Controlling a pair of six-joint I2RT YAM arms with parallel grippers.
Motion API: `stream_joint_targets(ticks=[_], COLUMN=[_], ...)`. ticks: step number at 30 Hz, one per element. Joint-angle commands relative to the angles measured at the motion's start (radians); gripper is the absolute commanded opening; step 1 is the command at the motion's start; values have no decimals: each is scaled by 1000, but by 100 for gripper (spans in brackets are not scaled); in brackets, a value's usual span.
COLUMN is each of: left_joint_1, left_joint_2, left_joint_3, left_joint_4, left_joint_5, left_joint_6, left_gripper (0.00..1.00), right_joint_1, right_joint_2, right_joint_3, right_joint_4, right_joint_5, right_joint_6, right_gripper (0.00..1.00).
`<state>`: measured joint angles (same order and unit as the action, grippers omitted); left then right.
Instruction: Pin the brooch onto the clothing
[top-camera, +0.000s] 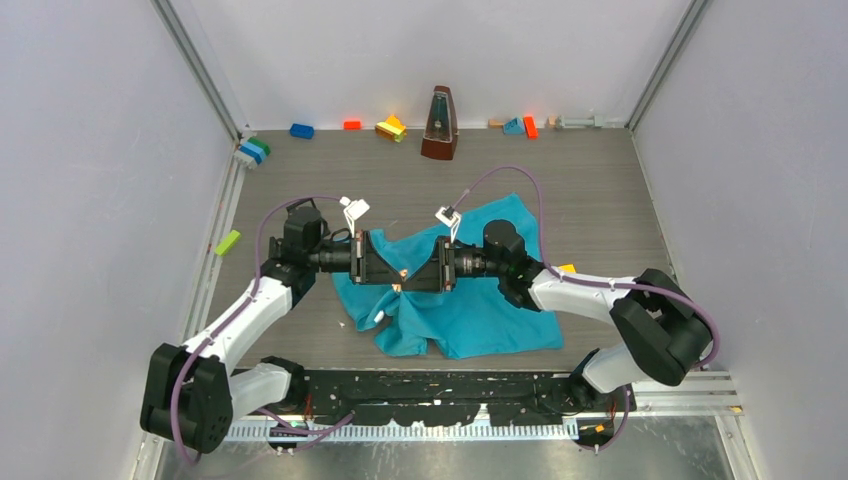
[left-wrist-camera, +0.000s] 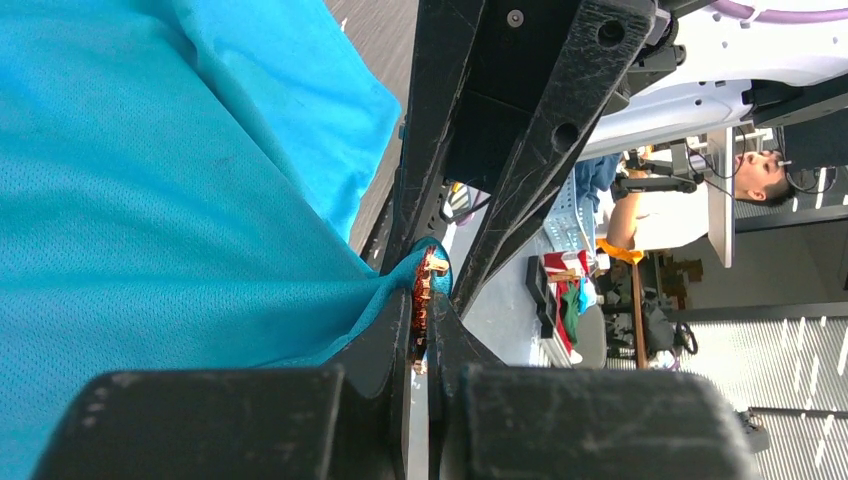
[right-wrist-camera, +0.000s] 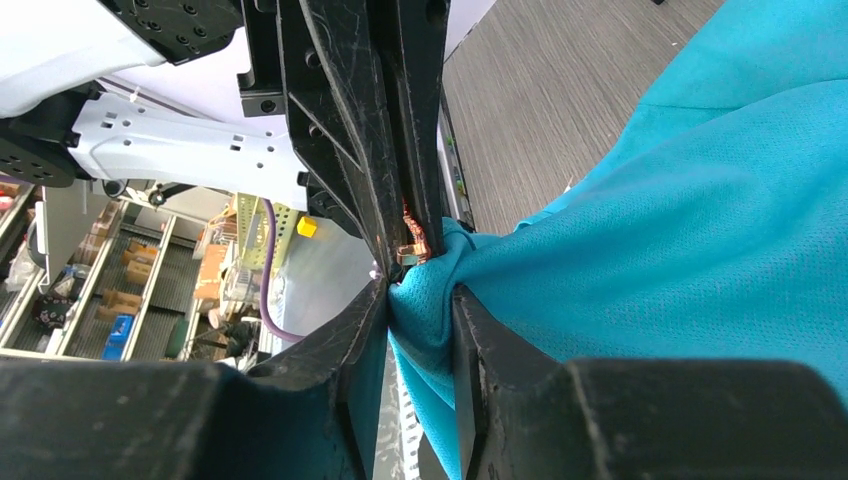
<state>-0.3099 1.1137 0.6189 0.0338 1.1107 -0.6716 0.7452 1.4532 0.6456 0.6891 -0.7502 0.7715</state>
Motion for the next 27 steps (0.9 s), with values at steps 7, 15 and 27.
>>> stream_joint_targets(ticks=[7, 15, 27], left_joint_1=[-15, -15, -15], left_joint_2=[-51, -53, -58], left_joint_3=[15, 15, 15], left_joint_4=[44, 43, 40], left_joint_5=[60, 58, 71], left_joint_6=[-7, -6, -3], left_gripper=[0, 0, 0], right_joint_1=[-12, -29, -41], right_joint_2=[7, 2, 19], right_joint_3=[-22, -42, -41], right_joint_4=[122, 132, 118], right_joint_5=[92, 99, 110], right_joint_6=[51, 61, 71], right_gripper=[28, 27, 24])
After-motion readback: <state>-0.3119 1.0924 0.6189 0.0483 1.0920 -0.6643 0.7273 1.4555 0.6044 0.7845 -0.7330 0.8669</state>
